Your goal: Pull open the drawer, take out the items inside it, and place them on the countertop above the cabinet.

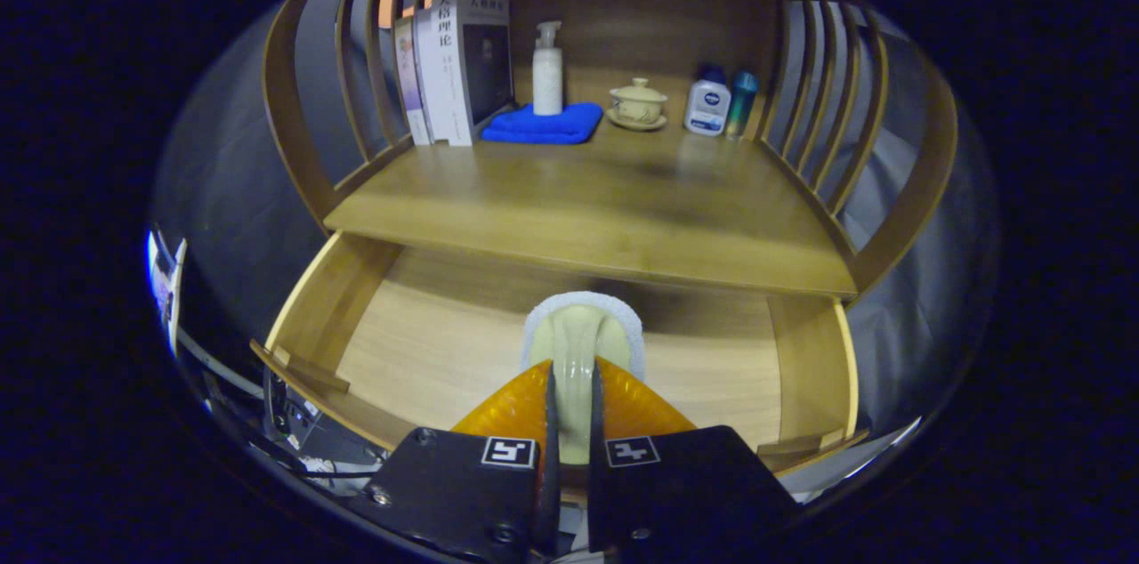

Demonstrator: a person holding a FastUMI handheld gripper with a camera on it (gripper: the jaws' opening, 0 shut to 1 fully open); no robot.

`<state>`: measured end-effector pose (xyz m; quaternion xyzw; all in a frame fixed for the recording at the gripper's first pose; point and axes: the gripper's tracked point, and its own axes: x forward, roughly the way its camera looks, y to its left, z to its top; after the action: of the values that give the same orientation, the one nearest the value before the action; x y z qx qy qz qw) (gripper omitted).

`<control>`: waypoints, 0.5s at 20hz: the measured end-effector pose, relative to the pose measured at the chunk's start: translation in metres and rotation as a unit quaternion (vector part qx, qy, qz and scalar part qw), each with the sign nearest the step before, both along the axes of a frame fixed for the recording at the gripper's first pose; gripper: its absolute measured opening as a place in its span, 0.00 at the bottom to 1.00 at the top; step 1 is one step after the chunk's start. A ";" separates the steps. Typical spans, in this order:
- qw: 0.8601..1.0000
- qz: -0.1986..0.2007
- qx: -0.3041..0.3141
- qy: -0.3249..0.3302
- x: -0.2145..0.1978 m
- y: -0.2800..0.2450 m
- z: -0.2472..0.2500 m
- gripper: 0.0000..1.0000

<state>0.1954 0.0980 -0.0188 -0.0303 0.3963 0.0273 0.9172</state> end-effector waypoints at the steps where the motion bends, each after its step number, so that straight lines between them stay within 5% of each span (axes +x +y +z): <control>1: 1.000 -0.008 0.001 -0.013 0.004 -0.006 0.008 0.15; 10: 0.994 -0.048 0.081 -0.054 0.076 -0.021 0.082 0.16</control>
<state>0.2715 0.0770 0.0635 0.0621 0.3439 0.0137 0.9369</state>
